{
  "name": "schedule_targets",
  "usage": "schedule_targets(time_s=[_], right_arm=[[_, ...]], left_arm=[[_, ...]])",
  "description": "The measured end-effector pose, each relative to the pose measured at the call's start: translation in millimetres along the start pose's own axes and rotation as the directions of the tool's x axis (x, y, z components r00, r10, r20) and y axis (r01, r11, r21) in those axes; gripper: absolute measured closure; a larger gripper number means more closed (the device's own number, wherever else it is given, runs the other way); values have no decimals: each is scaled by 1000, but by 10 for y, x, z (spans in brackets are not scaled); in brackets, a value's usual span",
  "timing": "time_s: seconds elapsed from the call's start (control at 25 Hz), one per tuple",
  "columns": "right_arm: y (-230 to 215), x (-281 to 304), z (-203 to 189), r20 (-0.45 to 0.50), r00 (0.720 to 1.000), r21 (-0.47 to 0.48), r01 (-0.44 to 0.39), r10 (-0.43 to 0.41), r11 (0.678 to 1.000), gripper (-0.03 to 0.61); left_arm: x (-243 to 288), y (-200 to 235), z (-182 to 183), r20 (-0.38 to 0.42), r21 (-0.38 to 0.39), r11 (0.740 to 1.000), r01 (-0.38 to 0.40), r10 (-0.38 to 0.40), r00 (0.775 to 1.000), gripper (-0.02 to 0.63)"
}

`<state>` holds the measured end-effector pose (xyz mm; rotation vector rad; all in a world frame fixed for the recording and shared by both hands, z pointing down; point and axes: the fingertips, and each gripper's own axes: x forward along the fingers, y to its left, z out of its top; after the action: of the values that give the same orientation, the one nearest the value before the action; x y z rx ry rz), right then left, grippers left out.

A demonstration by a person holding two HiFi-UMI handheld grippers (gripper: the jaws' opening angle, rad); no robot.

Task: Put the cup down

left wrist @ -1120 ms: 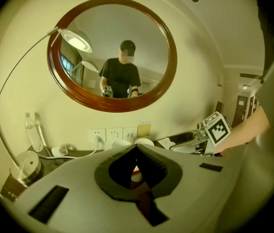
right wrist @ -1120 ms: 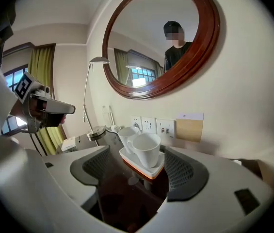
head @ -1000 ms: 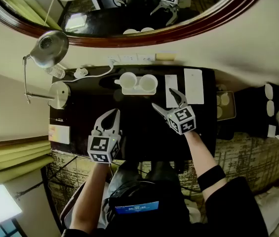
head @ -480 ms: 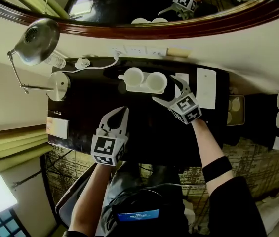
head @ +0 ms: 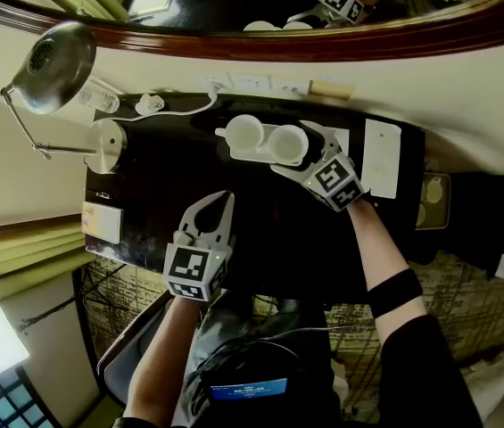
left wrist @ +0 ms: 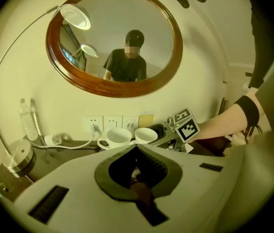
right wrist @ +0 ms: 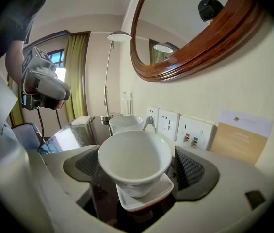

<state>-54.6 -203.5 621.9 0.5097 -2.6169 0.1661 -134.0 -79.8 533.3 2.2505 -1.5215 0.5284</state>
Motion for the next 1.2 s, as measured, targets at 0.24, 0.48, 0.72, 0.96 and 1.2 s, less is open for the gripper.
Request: schedule_targets(time_s=[0.24, 0.48, 0.72, 0.96, 1.2], right_arm=[[40, 41, 5, -3, 1000, -22, -13, 13, 1000, 135], [25, 36, -2, 5, 1000, -4, 29, -29, 1000, 140], [47, 17, 10, 4, 999, 6, 45, -45, 999, 141], [158, -76, 159, 24, 997, -3, 71, -71, 997, 141], [311, -318, 212, 22, 987, 63, 155, -156, 986, 141]], left_arm=[[-37, -81, -19, -20, -35, 999, 9, -9, 1000, 614], [-23, -48, -151, -29, -19, 1000, 5, -6, 1000, 614], [-62, -40, -142, -24, 1, 1000, 23, -23, 999, 614], [-141, 37, -162, -12, -11, 1000, 2, -2, 1000, 614], [-230, 26, -138, 2, -4, 1000, 12, -12, 1000, 614]])
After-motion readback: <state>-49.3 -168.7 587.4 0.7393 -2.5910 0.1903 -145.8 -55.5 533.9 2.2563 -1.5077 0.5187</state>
